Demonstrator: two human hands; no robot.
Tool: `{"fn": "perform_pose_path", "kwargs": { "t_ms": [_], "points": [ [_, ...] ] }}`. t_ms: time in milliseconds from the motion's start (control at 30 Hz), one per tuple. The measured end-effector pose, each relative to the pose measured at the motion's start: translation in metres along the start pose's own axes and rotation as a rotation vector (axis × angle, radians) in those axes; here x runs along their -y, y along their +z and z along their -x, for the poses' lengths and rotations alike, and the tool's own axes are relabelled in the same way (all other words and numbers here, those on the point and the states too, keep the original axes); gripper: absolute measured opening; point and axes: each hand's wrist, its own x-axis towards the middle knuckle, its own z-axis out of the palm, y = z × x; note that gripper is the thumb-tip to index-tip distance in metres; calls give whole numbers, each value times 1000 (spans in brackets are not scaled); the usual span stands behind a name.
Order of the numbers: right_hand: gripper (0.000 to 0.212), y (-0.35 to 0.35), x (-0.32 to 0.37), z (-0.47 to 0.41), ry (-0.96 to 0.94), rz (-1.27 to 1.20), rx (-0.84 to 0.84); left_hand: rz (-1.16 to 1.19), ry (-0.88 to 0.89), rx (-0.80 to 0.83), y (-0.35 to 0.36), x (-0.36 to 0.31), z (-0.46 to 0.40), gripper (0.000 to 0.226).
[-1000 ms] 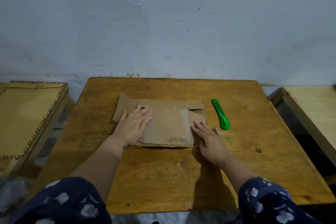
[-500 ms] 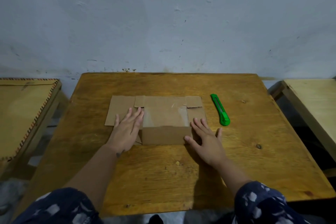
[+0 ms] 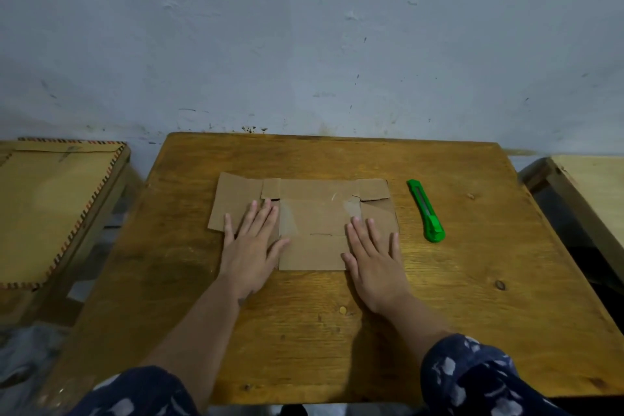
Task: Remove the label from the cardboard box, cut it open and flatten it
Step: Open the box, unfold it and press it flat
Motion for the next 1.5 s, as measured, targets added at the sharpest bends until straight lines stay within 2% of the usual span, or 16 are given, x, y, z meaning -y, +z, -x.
{"fn": "perform_pose_path", "kwargs": {
  "t_ms": [133,267,433,533,800,967,1133,1233,1267,1333,1433,1500],
  "points": [
    [67,2,-1,1,-4,23,7,5,-165,-268,1,16,12,64],
    [71,0,0,-6,9,22,30,106,-311,-380,5,28,22,63],
    [75,-2,-2,-22,17,6,60,351,-392,-304,-2,30,24,69],
    [74,-2,-1,-22,24,5,56,417,-414,-292,-3,30,21,71],
    [71,-3,0,-20,34,-5,53,591,-536,-440,-13,22,1,70],
    [70,-2,0,-20,36,6,45,633,-478,-487,-12,26,-7,45],
    [70,-1,0,-19,35,7,29,811,-404,-543,-7,26,-8,51],
    [71,-3,0,-19,35,16,24,995,-442,-527,-5,24,-11,51],
    [71,-2,0,-19,35,13,24,1016,-459,-516,-5,21,-12,47],
    [70,-1,0,-19,34,-1,18,992,-472,-489,-7,17,-12,15],
    [69,-1,-1,-20,36,15,23,962,-472,-458,-9,15,-11,37],
    [69,-1,-2,-21,37,22,29,998,-476,-452,-9,16,-11,37]
  ]
}}
